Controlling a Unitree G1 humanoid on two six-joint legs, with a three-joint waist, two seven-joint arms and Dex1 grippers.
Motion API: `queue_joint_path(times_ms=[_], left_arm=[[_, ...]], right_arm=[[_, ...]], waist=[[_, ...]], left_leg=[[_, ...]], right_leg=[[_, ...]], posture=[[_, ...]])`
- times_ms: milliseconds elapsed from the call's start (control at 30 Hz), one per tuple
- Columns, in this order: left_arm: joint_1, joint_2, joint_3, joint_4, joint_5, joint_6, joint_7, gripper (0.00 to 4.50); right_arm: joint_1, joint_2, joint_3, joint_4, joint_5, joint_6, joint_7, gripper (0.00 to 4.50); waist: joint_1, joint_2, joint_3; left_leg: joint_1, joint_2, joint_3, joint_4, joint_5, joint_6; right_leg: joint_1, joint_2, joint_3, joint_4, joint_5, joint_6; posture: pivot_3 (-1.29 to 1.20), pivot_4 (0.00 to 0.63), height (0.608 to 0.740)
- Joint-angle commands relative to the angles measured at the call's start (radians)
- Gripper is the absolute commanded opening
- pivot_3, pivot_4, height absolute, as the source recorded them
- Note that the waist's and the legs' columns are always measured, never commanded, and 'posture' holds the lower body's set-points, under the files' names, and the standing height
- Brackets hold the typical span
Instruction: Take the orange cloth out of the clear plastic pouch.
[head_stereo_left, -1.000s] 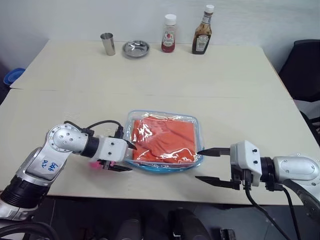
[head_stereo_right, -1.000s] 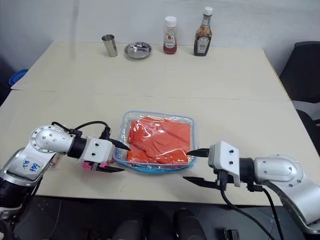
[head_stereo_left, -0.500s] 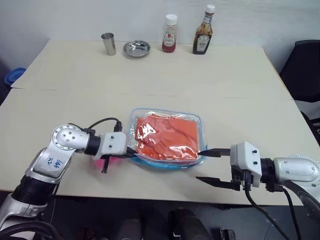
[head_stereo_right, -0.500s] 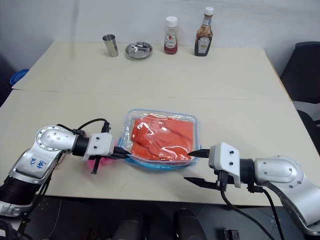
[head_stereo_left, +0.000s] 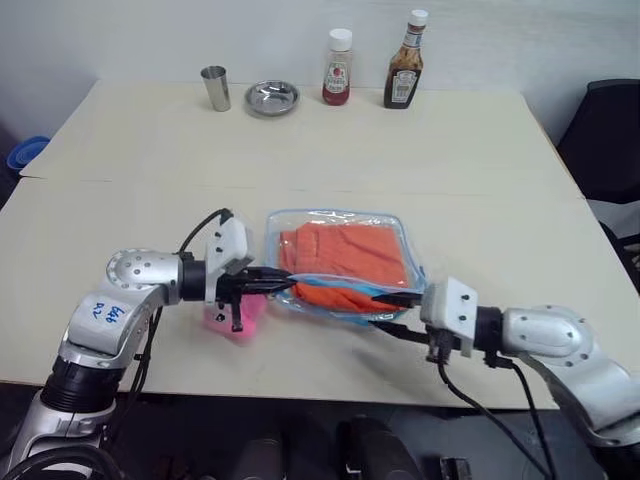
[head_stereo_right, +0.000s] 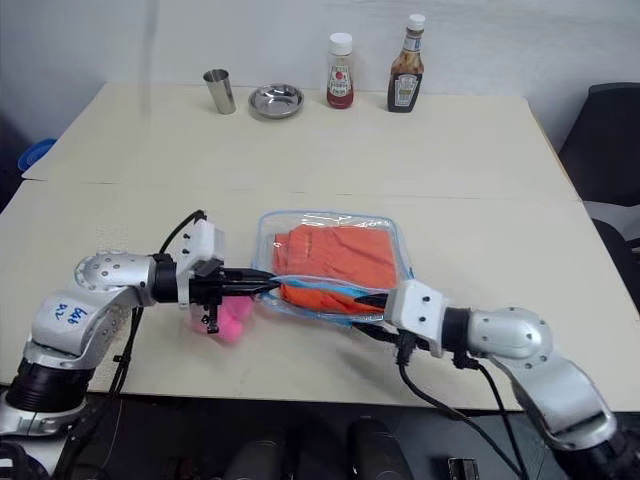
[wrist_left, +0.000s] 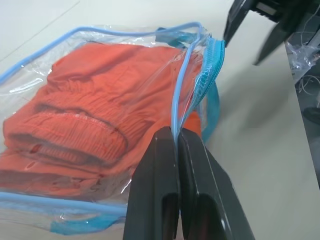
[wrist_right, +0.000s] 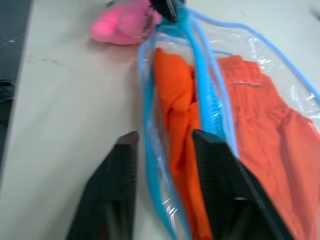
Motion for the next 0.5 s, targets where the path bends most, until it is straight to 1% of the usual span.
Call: queue_joint_path(times_ms=[33, 167, 300, 400, 500], left_arm=[[0.0, 0.001, -0.005, -0.054, -0.002, 0.003, 0.015, 0.0], [-0.012, 0.0, -0.018, -0.06, -0.004, 0.011, 0.022, 0.0], [-0.015, 0.003, -0.038, -0.058, 0.007, 0.0, 0.015, 0.0], [-0.012, 0.003, -0.058, -0.06, 0.016, -0.012, 0.011, 0.0], [-0.017, -0.002, -0.069, -0.055, 0.019, -0.019, 0.008, 0.0]], right_arm=[[-0.026, 0.032, 0.064, 0.037, -0.108, -0.056, -0.037, 0.46], [-0.042, 0.063, 0.124, 0.077, -0.191, -0.102, -0.05, 0.46], [-0.066, 0.101, 0.142, 0.115, -0.261, -0.113, -0.095, 0.46], [-0.065, 0.109, 0.137, 0.125, -0.313, -0.119, -0.126, 1.07], [-0.071, 0.109, 0.15, 0.149, -0.379, -0.152, -0.15, 2.04]], waist=[[0.0, 0.0, 0.0], [0.0, 0.0, 0.0], [-0.001, 0.0, 0.0], [0.0, 0.0, 0.0], [0.0, 0.0, 0.0]], left_leg=[[0.0, 0.0, 0.0, 0.0, 0.0, 0.0], [0.0, 0.0, 0.0, 0.0, 0.0, 0.0], [0.0, 0.0, 0.0, 0.0, 0.0, 0.0], [0.0, 0.0, 0.0, 0.0, 0.0, 0.0], [0.0, 0.0, 0.0, 0.0, 0.0, 0.0]], right_leg=[[0.0, 0.0, 0.0, 0.0, 0.0, 0.0], [0.0, 0.0, 0.0, 0.0, 0.0, 0.0], [0.0, 0.0, 0.0, 0.0, 0.0, 0.0], [0.0, 0.0, 0.0, 0.001, 0.0, 0.0], [0.0, 0.0, 0.0, 0.001, 0.0, 0.0]], posture=[[0.0, 0.15, 0.74], [0.0, 0.15, 0.74], [0.0, 0.15, 0.74], [0.0, 0.15, 0.74], [0.0, 0.15, 0.74]])
